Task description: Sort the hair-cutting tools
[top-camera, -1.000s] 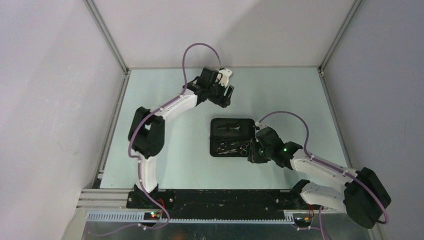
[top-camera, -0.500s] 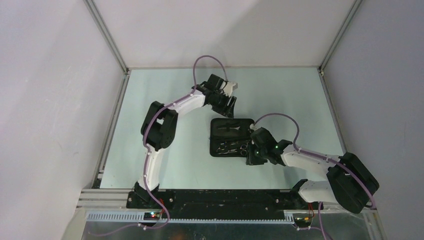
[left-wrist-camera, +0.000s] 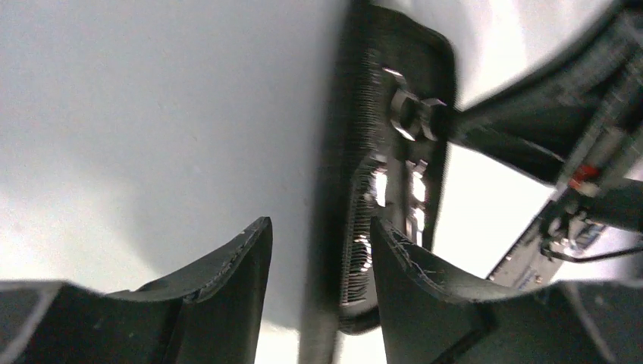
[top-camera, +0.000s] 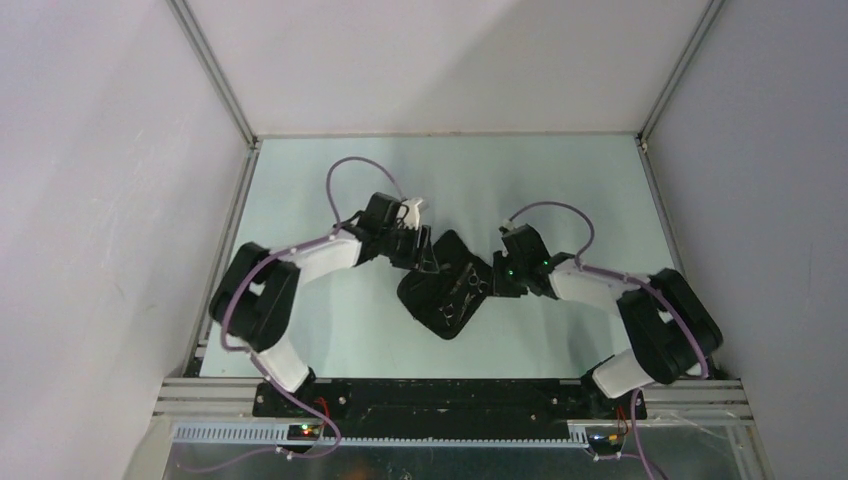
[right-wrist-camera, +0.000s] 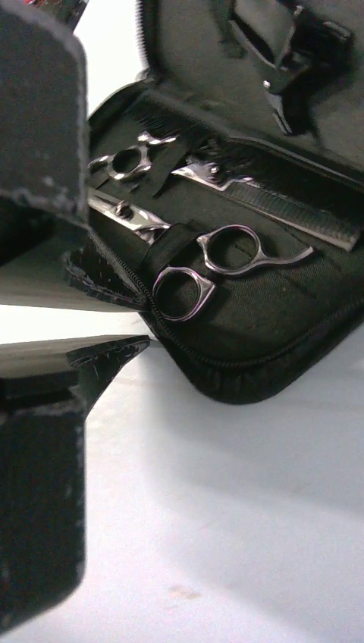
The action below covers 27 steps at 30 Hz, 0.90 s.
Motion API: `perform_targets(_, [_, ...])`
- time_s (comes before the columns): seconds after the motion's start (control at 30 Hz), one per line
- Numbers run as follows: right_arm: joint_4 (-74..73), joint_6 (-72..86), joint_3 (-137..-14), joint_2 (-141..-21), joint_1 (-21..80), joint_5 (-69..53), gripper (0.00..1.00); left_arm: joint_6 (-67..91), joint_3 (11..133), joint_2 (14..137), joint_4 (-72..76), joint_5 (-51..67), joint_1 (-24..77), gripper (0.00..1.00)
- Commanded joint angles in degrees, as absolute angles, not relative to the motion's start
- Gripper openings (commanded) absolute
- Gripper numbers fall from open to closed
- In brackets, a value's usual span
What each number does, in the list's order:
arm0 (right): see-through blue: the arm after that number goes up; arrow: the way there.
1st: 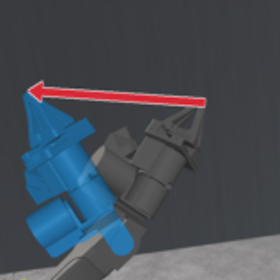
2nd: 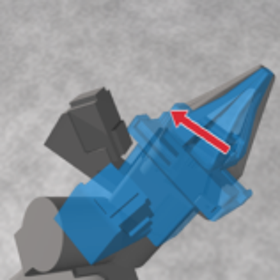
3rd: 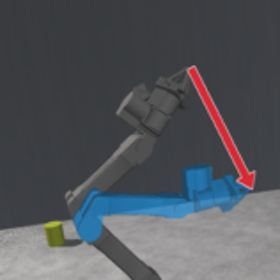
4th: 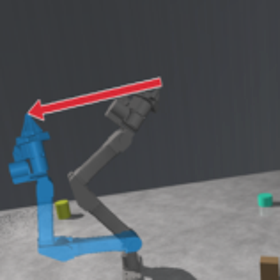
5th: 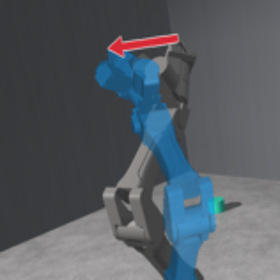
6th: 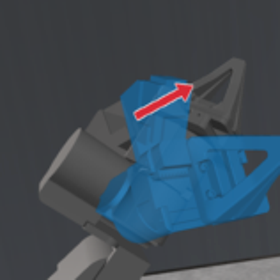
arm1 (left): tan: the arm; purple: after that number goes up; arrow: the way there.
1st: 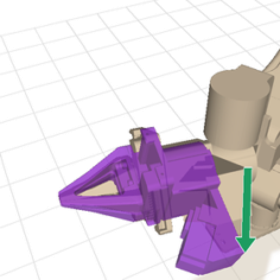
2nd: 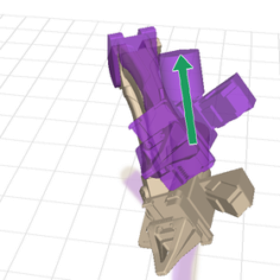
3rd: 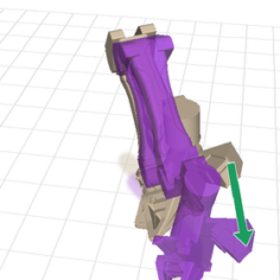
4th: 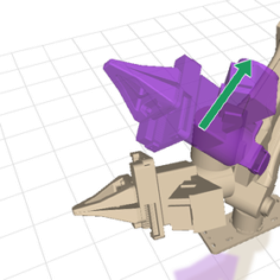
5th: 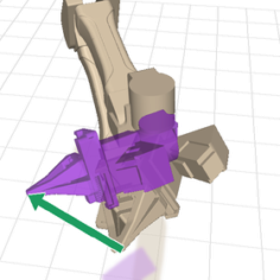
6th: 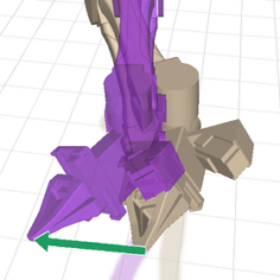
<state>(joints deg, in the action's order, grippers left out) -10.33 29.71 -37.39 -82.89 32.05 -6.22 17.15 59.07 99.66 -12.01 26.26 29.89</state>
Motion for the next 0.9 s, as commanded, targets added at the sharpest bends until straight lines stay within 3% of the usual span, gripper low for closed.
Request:
perform_targets(0.0, [-3.47, 26.21, -45.87, -90.88, 32.62, -9.09, 0.22, 26.32, 49.78, 90.51, -1.63, 29.31, 30.59, 0.56])
perform_targets(0.33, [-0.6, 27.08, -57.41, -103.08, 34.33, -15.9, 0.23, 29.4, 43.56, 81.0, -3.04, 25.66, 30.41, 0.57])
perform_targets(0.53, [-3.56, 26.32, -56.89, -100.69, 33.19, -15.26, 0.28, 30.58, 45.42, 79.97, -4.2, 26.51, 30.54, 0.58])
perform_targets(0.73, [-4.78, 26.83, -51.54, -92.87, 31.22, -14.85, 0.42, 32.9, 47.06, 84.21, -3.08, 27.87, 31.5, 0.58])
perform_targets(0.87, [-5.6, 28.06, -48.74, -89.1, 31.0, -14.9, 0.46, 33.66, 47.26, 86.19, -3.74, 27.68, 31.87, 0.58])
